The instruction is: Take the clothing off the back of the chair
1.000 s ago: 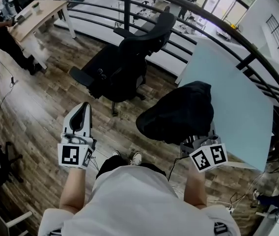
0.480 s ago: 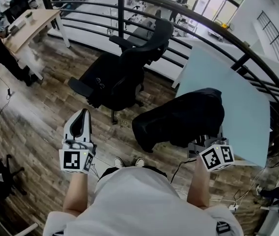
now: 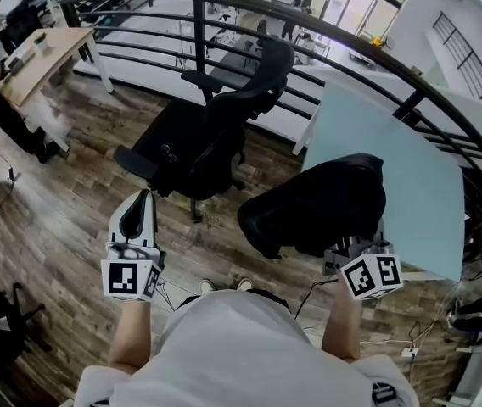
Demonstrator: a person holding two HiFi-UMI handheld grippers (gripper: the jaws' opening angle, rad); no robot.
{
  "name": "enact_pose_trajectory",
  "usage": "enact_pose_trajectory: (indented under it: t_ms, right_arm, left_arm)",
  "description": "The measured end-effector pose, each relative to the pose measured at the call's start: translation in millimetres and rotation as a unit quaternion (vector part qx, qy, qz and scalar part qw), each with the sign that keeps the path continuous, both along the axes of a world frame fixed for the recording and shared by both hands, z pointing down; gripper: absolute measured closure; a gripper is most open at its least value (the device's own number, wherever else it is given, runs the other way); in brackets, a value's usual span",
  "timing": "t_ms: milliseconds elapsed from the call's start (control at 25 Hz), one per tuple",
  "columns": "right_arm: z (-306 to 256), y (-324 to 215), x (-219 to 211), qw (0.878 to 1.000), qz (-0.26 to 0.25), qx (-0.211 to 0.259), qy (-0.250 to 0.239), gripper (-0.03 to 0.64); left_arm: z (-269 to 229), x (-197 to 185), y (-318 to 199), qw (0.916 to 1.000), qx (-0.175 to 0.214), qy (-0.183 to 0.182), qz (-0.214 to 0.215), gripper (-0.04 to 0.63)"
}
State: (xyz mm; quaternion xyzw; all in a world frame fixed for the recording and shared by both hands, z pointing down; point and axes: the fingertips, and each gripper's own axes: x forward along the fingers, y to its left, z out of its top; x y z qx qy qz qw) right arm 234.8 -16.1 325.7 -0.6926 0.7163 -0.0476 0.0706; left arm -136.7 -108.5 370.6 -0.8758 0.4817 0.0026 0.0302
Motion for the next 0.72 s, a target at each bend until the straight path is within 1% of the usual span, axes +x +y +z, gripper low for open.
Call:
enact_pose_trajectory:
  t_ms: [160, 360, 480, 720]
  right_arm:
    - [-4, -5, 0, 1.0, 0.0, 0.003, 0.006, 0.532]
    - [-4, -11, 3, 1.0, -0.003, 0.003, 0.004, 0.532]
    - [-12, -10, 4, 1.0, -0.005, 0.01, 0.004, 0.532]
    - [-17, -14, -2, 0.999, -0.013, 0.015, 0.027, 0.532]
  left_arm:
    - [-1, 0, -5, 1.0, 0.006, 0.0, 0.001, 0.568]
    - [6, 3, -9, 1.0, -0.003, -0.001, -0.004, 0.568]
    - [-3, 4, -6, 1.0, 0.005, -0.007, -0.005, 0.568]
    - [-12, -5, -10, 0.9996, 0.014, -0.003, -0.024, 0.568]
